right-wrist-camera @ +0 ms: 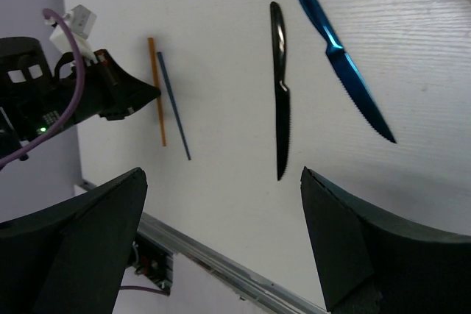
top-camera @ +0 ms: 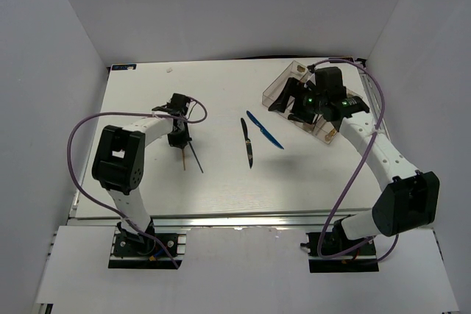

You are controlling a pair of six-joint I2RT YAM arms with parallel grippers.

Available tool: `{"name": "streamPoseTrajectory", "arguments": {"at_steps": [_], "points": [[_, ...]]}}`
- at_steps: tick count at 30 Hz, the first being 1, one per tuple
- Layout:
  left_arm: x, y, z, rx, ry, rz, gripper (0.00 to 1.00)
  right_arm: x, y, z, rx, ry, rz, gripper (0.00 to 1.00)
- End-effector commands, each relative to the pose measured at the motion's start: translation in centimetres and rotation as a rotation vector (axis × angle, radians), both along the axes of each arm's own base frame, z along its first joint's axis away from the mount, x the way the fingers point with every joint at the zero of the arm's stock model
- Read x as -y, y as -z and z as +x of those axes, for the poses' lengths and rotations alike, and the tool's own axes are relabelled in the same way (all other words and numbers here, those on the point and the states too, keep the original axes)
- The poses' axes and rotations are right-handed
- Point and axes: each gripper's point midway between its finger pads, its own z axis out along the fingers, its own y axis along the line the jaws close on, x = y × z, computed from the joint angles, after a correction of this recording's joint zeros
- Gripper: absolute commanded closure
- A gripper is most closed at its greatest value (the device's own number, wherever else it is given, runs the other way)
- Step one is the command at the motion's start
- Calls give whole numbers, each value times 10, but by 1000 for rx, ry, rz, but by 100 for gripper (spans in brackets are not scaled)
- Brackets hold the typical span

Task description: Sort the eating utensils into containers

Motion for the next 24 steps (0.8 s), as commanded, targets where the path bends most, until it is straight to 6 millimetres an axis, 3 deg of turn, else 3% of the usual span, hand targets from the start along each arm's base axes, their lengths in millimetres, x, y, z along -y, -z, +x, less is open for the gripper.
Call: {"name": "streamPoseTrajectory", "arguments": {"at_steps": [1, 5, 7, 11, 13, 17, 21, 23, 24], "points": [[-30, 19, -44, -140, -40, 121, 100, -19, -23, -6, 26, -52, 159, 11], [-22, -10, -37, -48, -98, 56, 100, -24, -19, -7, -3, -68, 181, 11], [-9, -35, -28, 43, -102, -35, 100, -32, -21, -9, -3, -105, 224, 11], [25, -80, -19, 175, -86, -257, 100, -52, -6, -16, -29, -139, 279, 11], [37, -93, -15, 224, -76, -338, 100, -61, -2, -15, -32, -144, 276, 11], [71, -121, -16, 300, -28, -527, 100, -92, 4, -14, -40, -178, 274, 11], [124, -156, -25, 341, 108, -737, 100, -129, 2, -1, -8, -201, 243, 11], [143, -170, -26, 367, 167, -810, 100, -136, 1, 6, 6, -197, 240, 11], [155, -174, -31, 367, 199, -839, 100, -140, 10, 12, -8, -189, 226, 11]]}}
